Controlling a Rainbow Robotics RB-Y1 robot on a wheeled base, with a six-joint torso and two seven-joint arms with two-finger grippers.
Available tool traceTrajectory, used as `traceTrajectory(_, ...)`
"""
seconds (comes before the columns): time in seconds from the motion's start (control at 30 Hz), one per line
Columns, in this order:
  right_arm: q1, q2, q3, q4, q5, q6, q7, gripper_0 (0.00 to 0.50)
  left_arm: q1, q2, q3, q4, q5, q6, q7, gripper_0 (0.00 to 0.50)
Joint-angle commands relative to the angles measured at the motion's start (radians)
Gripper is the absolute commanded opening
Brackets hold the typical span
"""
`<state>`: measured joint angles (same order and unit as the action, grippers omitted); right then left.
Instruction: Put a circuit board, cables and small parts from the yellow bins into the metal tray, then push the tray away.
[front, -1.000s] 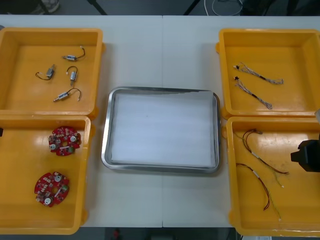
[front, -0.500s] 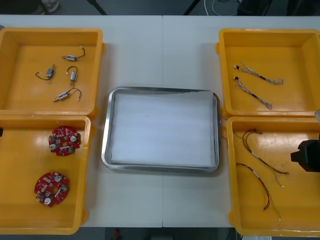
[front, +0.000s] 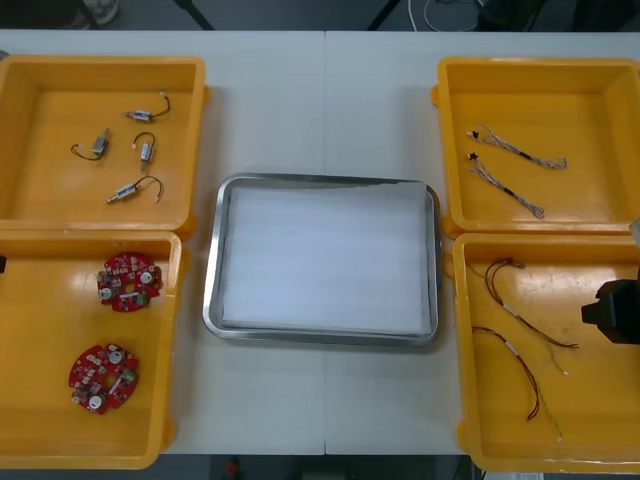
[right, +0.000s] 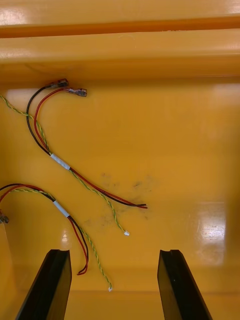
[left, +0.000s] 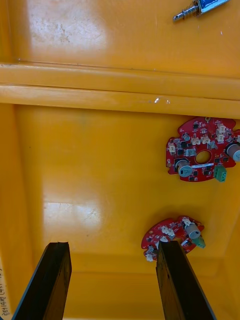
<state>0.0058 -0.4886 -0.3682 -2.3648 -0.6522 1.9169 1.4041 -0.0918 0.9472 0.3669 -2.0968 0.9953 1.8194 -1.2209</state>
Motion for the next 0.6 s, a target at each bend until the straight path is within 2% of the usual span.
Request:
traceTrajectory(0.03,0.019,-0.028,-0.031,-0.031,-0.006,0.003,-0.033,0.5,0.015,-0.007,-0.013,-0.023,-0.009,-0.009,-0.06,0.5)
traceTrajectory(0.6,0.019,-0.028,-0.031,-0.031,-0.006,0.003,-0.033,0.5,0.015,-0.007,-0.013,-0.023,-0.009,-0.009,-0.06,0.5)
